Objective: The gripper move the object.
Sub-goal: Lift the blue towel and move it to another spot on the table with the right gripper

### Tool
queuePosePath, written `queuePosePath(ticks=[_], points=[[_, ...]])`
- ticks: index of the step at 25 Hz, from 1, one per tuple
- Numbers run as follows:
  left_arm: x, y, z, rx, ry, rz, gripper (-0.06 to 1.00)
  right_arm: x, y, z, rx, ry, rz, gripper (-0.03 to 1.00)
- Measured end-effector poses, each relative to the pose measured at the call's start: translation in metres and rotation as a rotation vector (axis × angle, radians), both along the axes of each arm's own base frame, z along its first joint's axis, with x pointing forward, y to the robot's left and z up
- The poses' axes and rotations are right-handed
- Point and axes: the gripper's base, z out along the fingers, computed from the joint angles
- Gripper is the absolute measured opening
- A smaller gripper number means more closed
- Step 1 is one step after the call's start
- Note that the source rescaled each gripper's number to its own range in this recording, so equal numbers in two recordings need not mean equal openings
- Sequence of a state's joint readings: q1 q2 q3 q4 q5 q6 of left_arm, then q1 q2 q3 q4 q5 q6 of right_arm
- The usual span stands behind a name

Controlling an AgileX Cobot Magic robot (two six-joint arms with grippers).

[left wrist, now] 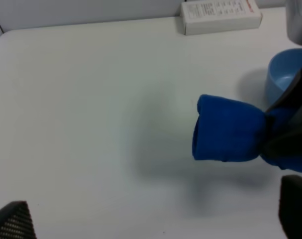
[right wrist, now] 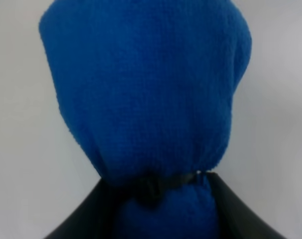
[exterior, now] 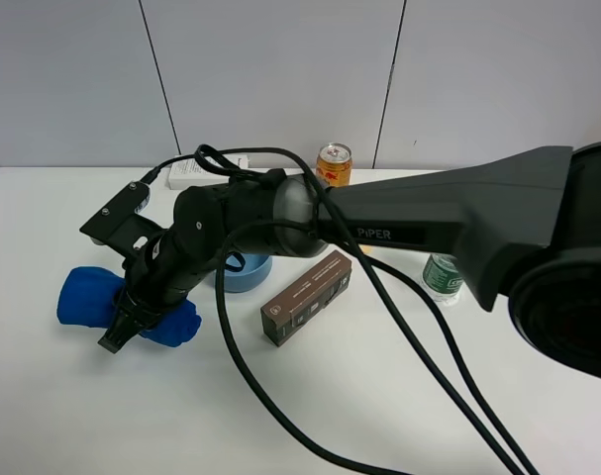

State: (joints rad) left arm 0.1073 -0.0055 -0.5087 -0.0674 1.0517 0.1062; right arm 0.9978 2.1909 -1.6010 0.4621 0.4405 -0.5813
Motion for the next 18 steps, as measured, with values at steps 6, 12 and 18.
queuePosePath(ticks=[6, 12, 18], points=[[0.000, 0.000, 0.000, 0.000, 0.000, 0.000, 1.00, 0.000, 0.000, -0.005, -0.009, 0.020, -0.029, 0.00], [0.000, 0.000, 0.000, 0.000, 0.000, 0.000, 1.00, 0.000, -0.001, -0.027, -0.070, 0.076, -0.049, 0.00], [0.000, 0.000, 0.000, 0.000, 0.000, 0.000, 1.00, -0.002, -0.002, -0.038, -0.102, 0.100, -0.045, 0.00]])
